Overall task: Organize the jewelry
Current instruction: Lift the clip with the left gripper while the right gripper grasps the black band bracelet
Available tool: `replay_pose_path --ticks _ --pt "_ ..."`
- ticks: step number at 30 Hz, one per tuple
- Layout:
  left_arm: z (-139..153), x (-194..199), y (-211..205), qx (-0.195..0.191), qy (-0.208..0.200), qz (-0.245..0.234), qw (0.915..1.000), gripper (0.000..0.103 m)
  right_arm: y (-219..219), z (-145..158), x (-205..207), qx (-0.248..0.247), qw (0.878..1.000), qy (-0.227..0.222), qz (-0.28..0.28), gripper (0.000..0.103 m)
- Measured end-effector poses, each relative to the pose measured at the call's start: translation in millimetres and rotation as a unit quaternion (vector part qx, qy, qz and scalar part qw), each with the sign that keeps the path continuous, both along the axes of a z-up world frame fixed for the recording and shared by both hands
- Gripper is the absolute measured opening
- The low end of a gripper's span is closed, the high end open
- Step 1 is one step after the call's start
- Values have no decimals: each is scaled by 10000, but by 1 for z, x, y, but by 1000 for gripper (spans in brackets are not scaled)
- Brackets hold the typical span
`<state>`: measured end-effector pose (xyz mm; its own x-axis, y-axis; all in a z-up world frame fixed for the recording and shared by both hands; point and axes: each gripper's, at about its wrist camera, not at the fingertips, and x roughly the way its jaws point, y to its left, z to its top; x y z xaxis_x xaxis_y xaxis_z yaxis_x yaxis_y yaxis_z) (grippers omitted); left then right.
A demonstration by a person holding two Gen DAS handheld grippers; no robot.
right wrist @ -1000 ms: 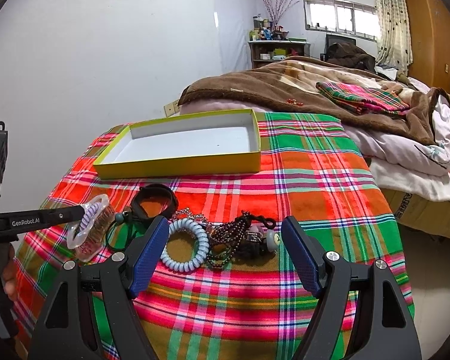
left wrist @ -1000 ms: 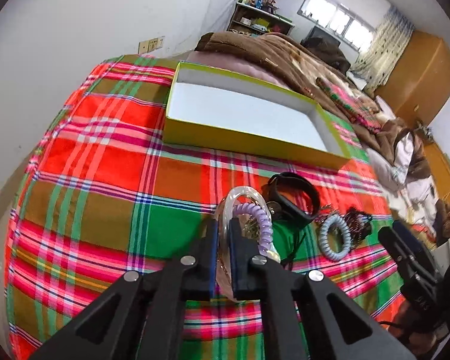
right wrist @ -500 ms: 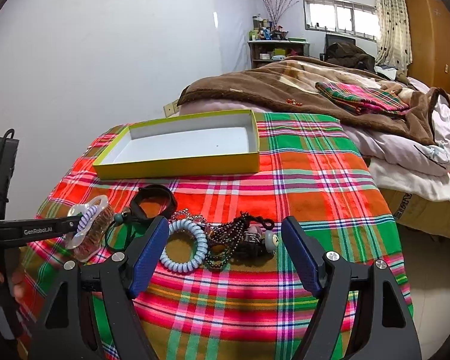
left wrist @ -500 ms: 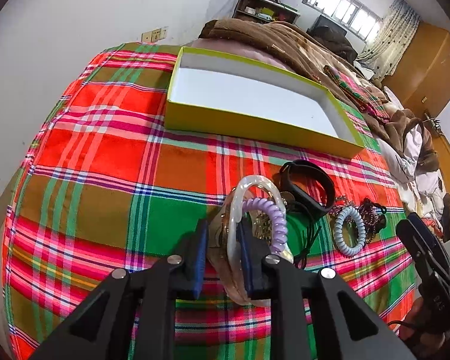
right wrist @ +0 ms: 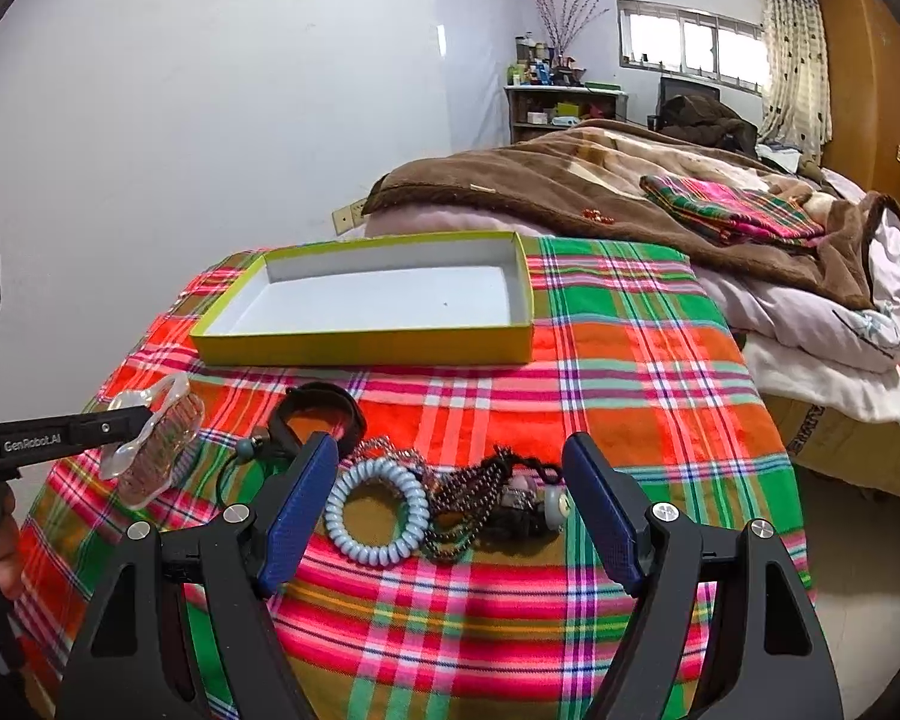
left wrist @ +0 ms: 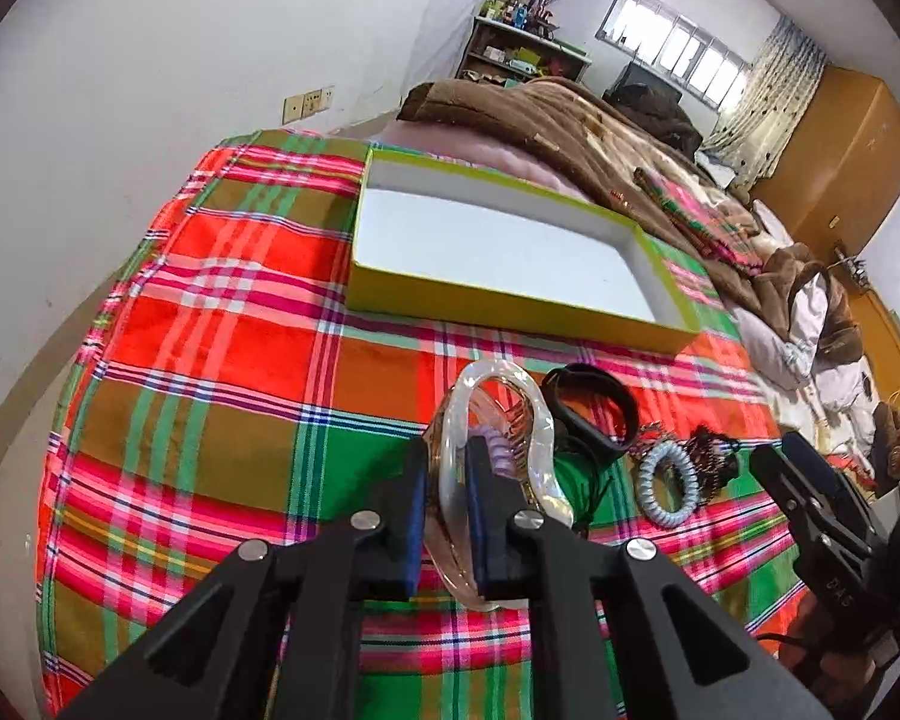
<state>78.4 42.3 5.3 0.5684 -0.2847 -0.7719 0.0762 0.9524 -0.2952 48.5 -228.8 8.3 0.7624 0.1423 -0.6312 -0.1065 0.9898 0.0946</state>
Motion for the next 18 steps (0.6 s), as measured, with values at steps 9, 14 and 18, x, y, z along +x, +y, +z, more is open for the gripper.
replay_pose_path --ticks 9,14,18 --pt "20 -2 19 -136 -248 154 9995 13 13 9 19 -74 9998 -19 209 77" --pt "23 -1 26 -209 -276 201 9992 13 22 3 42 13 9983 250 526 77" --pt "21 -1 35 -282 -241 292 9989 13 35 -7 62 -20 9947 571 851 75"
